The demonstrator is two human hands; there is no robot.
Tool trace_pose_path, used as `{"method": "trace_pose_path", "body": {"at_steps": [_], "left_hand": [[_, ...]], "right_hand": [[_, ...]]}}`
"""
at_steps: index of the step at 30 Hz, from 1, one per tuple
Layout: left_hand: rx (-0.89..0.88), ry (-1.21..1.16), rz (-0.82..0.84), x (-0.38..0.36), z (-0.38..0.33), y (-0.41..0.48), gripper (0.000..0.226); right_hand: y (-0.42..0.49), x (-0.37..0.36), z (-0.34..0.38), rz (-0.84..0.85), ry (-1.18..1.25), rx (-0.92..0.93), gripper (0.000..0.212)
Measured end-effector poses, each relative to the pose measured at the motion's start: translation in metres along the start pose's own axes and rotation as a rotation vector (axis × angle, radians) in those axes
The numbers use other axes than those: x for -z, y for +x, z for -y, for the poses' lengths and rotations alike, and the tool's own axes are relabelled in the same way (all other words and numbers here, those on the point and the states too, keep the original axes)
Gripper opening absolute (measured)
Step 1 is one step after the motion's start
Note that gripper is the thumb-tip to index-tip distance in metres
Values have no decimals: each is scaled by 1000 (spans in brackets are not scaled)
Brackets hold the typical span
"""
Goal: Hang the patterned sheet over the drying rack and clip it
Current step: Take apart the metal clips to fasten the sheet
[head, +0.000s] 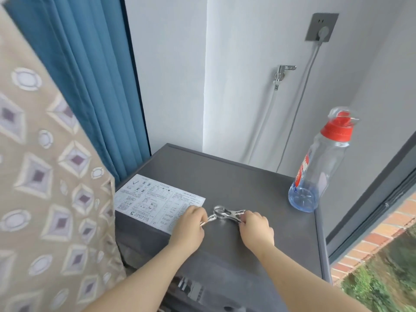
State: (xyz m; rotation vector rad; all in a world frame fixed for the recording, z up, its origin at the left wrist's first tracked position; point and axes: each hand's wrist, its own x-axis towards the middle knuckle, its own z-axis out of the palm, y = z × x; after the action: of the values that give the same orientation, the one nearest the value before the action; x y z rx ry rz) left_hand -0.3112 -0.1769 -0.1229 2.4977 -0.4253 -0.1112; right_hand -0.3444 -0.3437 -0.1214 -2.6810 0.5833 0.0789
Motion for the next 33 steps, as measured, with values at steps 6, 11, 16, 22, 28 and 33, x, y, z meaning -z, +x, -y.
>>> {"method": "trace_pose_path", "body": {"at_steps": [6, 11, 16, 22, 28, 33], "left_hand": [[264, -301, -154, 47, 14, -53, 22], [262, -459, -321, 106, 18, -96, 41], [70, -568, -540, 176, 4, -138, 42], [-139, -532, -753, 256, -21, -168, 38], [-307, -279, -896, 318, -37, -188, 18], [-315, -151, -955, 349, -35, -213, 21]], "right_hand": [[-57, -6, 41, -90, 397, 79, 12], [-97, 19, 95, -5, 838, 163, 24], [-136, 59, 155, 128, 1358, 303, 22], [-159, 124, 212, 226, 1615, 526, 28], [-188, 167, 257, 304, 1676, 747, 30], [-208, 181, 277, 445, 1699, 875, 47]]}}
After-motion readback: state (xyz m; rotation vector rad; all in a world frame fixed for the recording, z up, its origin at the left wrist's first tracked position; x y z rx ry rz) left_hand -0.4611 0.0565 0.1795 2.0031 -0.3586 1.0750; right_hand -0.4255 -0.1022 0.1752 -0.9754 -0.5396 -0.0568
